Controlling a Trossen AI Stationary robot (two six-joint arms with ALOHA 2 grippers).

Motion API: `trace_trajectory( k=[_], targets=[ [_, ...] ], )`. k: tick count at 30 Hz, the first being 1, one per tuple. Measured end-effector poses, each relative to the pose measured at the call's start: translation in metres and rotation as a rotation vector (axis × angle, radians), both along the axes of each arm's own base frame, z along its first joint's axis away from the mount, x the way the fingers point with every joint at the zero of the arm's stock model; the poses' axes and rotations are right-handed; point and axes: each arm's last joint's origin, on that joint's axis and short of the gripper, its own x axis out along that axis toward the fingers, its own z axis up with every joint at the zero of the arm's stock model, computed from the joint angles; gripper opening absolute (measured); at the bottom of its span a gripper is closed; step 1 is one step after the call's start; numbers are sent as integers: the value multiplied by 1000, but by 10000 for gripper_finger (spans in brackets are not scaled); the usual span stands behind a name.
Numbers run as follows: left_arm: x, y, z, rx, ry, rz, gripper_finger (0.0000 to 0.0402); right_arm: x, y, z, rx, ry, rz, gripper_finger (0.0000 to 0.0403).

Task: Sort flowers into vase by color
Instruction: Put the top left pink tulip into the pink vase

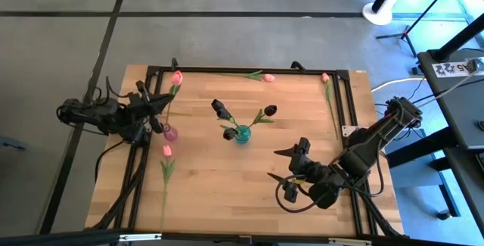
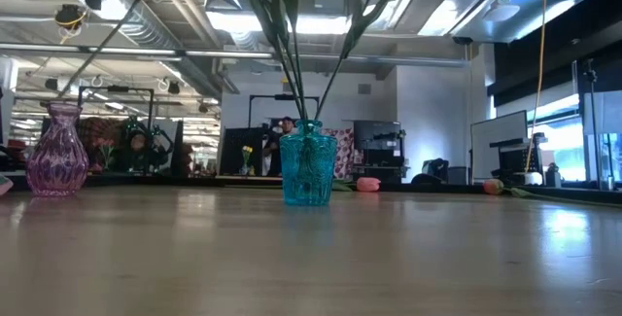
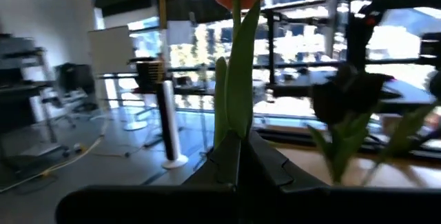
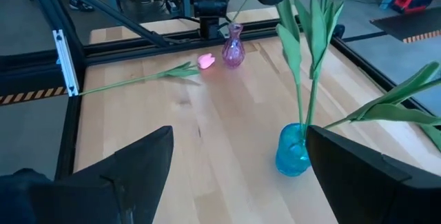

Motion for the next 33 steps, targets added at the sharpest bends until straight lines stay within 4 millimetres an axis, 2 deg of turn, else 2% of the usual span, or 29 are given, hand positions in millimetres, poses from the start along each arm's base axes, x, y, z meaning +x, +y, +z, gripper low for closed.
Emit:
trace_trajectory(
  k=[7,11,21,26,33],
  targets=[
    [-1,2,-10,15,-33,70,4,0,1,0,26,6,8,330],
    [-2,2,-8,25,-43,93,4,0,1,-2,36,25,27,330],
    [-9,2,6,43,-21,15,4,-1,1,-2,-8,52,69,330],
    [-8,3,-3,5,46,27,4,-1,1,-2,-52,60,84,330],
    [-8,2,-1,-21,11,17,4,-1,0,-3,-88,79,96,330]
  ],
)
